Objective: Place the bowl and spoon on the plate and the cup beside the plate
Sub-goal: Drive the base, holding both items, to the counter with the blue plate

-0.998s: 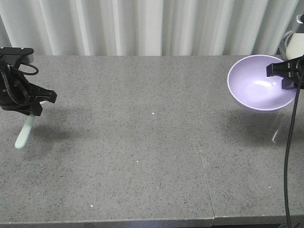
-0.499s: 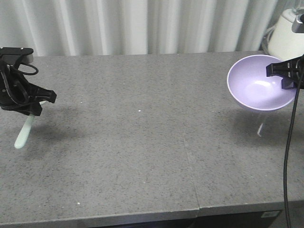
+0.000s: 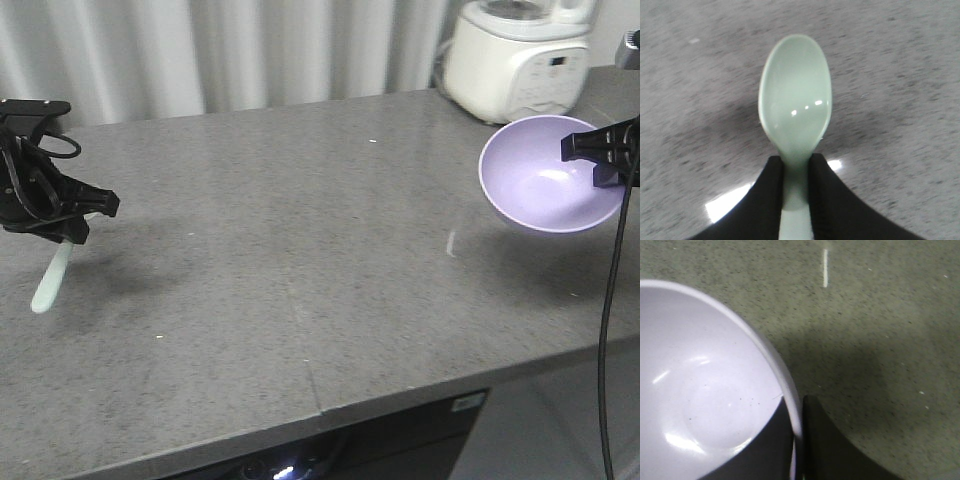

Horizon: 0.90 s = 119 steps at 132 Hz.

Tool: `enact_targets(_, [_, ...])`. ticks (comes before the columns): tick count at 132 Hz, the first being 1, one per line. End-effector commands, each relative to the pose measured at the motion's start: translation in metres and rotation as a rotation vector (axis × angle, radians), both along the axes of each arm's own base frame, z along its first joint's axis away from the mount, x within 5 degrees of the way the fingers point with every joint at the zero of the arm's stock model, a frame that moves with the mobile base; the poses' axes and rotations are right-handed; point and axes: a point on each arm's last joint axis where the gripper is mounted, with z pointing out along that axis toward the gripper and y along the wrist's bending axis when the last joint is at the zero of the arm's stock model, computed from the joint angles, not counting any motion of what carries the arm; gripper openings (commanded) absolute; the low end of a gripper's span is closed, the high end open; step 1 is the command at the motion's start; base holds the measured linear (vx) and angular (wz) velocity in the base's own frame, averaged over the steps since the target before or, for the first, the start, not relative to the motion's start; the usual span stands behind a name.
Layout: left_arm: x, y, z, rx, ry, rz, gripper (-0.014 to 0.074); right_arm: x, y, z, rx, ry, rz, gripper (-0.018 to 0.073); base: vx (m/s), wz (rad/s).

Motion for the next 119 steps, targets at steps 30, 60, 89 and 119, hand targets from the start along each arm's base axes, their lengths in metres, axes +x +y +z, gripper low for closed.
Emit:
enact_targets(30, [-0.0048, -0.0033, 0.0258, -0.02, -0.099, 0.001, -0.0008, -0.005, -0.0018, 0.0254, -0.014, -0.123, -0.006, -0.0007, -0.05, -0.42])
enact_targets(60, [-0.0048, -0.0033, 0.0258, -0.02, -0.099, 0.001, -0.0008, -0.005, -0.0018, 0.0254, -0.014, -0.123, -0.006, -0.0007, -0.05, -0.41])
enact_targets(89, [-0.0048, -0.0033, 0.0258, -0.02, -0.099, 0.001, -0.0008, -0.005, -0.0018, 0.0254, -0.014, -0.123, -0.006, -0.0007, -0.06, -0.45])
enact_targets(119, [-0.0048, -0.0033, 0.0258, -0.02, -0.099, 0.001, -0.0008, -0.005, -0.0018, 0.0254, -0.014, -0.123, -0.006, -0.0007, -0.06, -0.47])
